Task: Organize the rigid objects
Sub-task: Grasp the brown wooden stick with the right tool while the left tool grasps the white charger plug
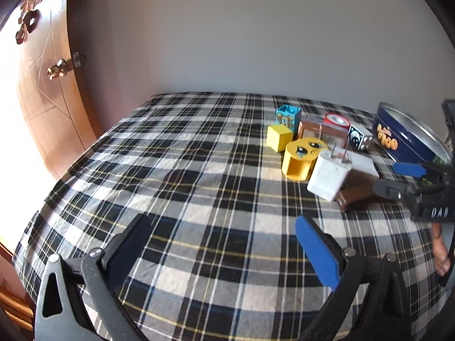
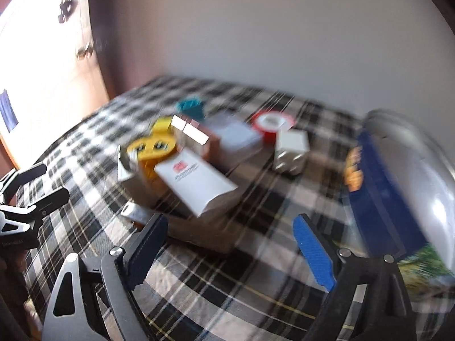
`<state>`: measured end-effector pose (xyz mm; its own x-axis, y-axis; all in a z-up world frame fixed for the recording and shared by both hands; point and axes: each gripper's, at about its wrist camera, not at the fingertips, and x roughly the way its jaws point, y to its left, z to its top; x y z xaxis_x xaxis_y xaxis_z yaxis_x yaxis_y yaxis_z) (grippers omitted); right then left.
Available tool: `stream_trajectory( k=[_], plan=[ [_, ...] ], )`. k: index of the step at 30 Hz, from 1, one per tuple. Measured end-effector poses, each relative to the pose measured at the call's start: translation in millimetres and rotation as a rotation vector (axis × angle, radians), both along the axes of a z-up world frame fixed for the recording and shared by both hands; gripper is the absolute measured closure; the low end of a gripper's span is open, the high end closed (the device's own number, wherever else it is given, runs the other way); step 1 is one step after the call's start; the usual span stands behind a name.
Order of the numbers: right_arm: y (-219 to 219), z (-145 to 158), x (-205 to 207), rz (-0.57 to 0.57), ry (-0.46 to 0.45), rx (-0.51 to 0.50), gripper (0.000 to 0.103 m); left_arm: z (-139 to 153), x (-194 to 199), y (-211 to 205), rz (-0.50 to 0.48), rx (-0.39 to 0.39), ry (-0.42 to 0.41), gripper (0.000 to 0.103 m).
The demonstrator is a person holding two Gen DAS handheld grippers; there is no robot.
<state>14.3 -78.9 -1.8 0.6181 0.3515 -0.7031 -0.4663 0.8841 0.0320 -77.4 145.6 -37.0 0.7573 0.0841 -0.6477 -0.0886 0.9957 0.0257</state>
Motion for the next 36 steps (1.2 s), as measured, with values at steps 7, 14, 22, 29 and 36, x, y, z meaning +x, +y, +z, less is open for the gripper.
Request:
stream_trajectory(
  k=[7, 14, 22, 29, 36],
  plan=[
    [19.4, -8.0, 2.6, 0.109, 0.117, 0.090, 0.025, 5.1, -2.7, 7.8, 0.011, -0.030, 0.002, 0.000],
    [27.8, -10.6, -31.5, 0.229, 0.122, -0.019, 0.055, 7.3, -3.2, 10.3, 0.013, -0.036, 0.000, 0.000],
    [48.1, -14.0, -28.0, 0.257, 0.083, -0.072, 0.055, 9.8, -4.7, 7.7, 0.007, -0.061, 0.004, 0.000],
    [62.9, -14.3, -31.0, 0.333, 0.054, -0.102, 0.086, 13.4, -4.3, -2.8, -0.013, -0.049, -0.001, 0.000],
    [0.8, 10.7, -37.0, 0.302, 0.036, 0.096, 0.086, 13.7, 15.8, -36.3, -0.124, -0.114, 0.000, 0.003]
  ],
)
